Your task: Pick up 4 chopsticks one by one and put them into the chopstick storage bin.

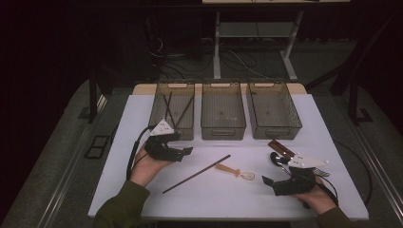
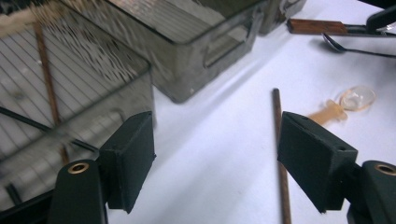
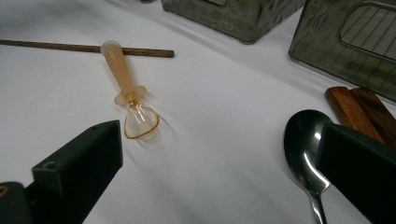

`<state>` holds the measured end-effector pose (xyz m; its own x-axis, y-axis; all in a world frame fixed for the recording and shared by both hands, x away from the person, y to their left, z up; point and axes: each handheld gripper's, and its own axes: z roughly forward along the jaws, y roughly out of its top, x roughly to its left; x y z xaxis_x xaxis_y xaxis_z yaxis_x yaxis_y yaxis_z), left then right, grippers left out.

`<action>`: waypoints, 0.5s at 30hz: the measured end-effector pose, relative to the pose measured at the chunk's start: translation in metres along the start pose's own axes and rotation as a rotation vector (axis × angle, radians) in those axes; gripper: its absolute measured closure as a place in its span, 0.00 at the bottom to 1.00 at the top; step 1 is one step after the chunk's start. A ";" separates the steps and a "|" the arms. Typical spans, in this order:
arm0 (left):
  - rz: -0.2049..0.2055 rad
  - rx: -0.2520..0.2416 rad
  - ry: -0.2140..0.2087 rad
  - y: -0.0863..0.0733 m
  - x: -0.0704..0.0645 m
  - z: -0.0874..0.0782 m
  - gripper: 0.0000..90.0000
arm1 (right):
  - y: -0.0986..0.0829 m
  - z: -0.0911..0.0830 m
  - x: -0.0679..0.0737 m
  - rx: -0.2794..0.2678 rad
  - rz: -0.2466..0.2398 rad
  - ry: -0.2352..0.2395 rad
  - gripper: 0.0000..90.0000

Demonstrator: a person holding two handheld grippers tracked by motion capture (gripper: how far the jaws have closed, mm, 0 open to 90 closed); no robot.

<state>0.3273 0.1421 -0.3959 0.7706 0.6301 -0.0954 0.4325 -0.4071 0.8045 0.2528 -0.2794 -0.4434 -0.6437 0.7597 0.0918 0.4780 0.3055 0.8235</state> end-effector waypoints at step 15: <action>0.044 0.084 -0.074 -0.031 -0.027 0.006 0.56 | 0.000 0.000 0.000 -0.001 -0.009 -0.001 0.00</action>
<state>0.2960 0.1337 -0.4224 0.8210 0.5609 -0.1069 0.4326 -0.4889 0.7575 0.2528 -0.2791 -0.4434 -0.6473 0.7577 0.0834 0.4713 0.3119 0.8250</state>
